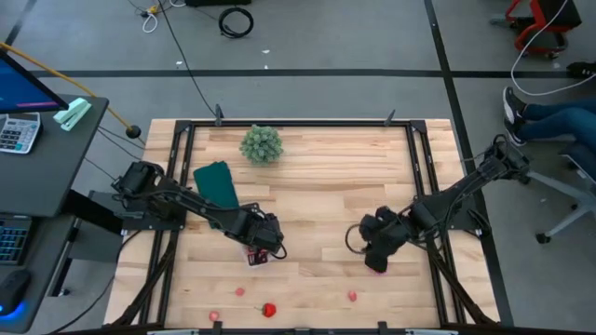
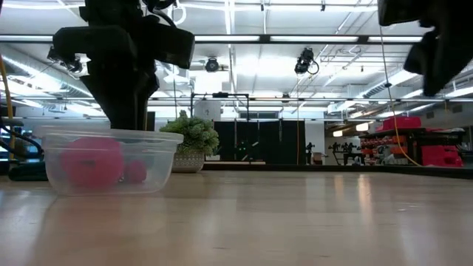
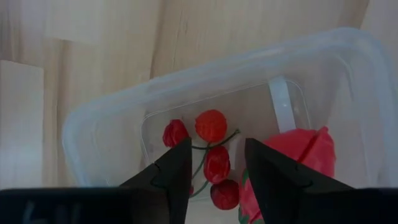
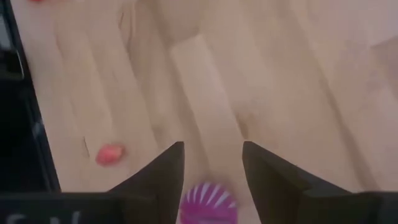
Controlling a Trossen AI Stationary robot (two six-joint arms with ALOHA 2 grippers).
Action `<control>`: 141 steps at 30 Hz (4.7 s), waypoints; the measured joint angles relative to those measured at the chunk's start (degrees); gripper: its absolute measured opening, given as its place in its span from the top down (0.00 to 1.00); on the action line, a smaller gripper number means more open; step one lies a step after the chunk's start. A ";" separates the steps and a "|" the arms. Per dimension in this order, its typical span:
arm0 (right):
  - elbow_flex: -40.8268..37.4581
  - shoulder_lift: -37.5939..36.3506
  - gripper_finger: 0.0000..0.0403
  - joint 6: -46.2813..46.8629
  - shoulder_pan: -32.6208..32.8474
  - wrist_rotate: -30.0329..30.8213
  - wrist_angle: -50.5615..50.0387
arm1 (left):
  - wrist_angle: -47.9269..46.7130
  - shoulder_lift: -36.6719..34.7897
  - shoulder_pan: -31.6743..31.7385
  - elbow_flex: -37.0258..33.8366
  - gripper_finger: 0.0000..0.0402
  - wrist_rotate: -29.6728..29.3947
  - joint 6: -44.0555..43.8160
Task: Pick and placing Produce into tupperware
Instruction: Put the violet onion into the transparent bin, then put the bottom left pink peach into the transparent bin
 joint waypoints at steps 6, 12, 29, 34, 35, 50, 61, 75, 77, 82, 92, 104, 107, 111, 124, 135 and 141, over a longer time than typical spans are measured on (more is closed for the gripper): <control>0.00 3.92 0.51 -0.99 5.37 -0.94 -0.06 | 0.15 0.00 0.00 0.00 0.65 -0.10 -0.04; 0.00 6.05 0.46 -11.38 7.09 6.15 1.38 | 0.55 0.00 0.62 0.00 0.66 -0.20 -0.04; 0.01 11.42 0.33 -10.38 7.96 -4.77 2.87 | 2.98 0.00 0.98 0.00 0.66 -0.55 0.00; 0.00 13.21 0.24 -4.35 9.10 -3.77 -0.10 | 4.86 0.00 1.22 0.00 0.65 -0.55 0.31; 0.00 13.57 0.23 -3.19 9.15 -3.76 -0.50 | 5.24 0.00 1.27 0.00 0.65 -0.55 0.31; 0.00 19.90 0.20 2.51 10.25 -4.48 -1.08 | 9.76 0.00 1.31 0.00 0.68 -0.59 0.39; 0.12 21.97 0.27 4.62 10.12 -5.69 -0.69 | 11.84 -0.22 1.34 0.08 0.73 -0.57 0.44; -0.04 21.09 0.30 0.87 6.43 -3.31 10.63 | -5.53 -10.22 4.42 15.12 0.82 -8.79 9.08; -0.04 21.09 0.30 -2.83 4.89 -0.47 15.86 | -6.59 -11.82 5.62 18.07 0.82 -10.81 11.47; -0.04 21.07 0.30 -18.08 -1.26 6.17 34.50 | -6.79 -15.09 9.55 24.59 0.80 -11.63 18.57; 6.82 27.56 0.30 -40.24 -16.83 2.07 61.62 | -6.84 -15.89 18.54 34.21 0.80 -11.54 26.94; 41.44 50.73 0.30 -50.51 -20.39 -6.03 35.20 | -13.33 -15.87 24.88 34.27 0.81 -11.48 26.16; 45.44 54.10 0.30 -51.01 -20.35 -6.15 31.83 | -15.14 -15.87 24.90 34.25 0.82 -11.44 25.22; 47.33 56.90 0.30 -51.99 -20.20 -7.07 32.06 | -16.02 -15.87 24.61 34.23 0.81 -11.43 23.86; 47.25 56.52 0.21 -56.30 -20.22 -6.97 31.83 | -17.99 -15.87 24.59 34.12 0.83 -11.24 19.44; 47.29 45.83 0.22 -53.10 -19.69 -6.96 9.60 | -26.33 -15.85 19.01 34.10 0.83 -4.31 5.78; 47.15 38.33 0.26 -47.36 -17.16 -6.68 -9.03 | -32.59 -15.57 6.50 33.74 0.88 -4.37 -9.64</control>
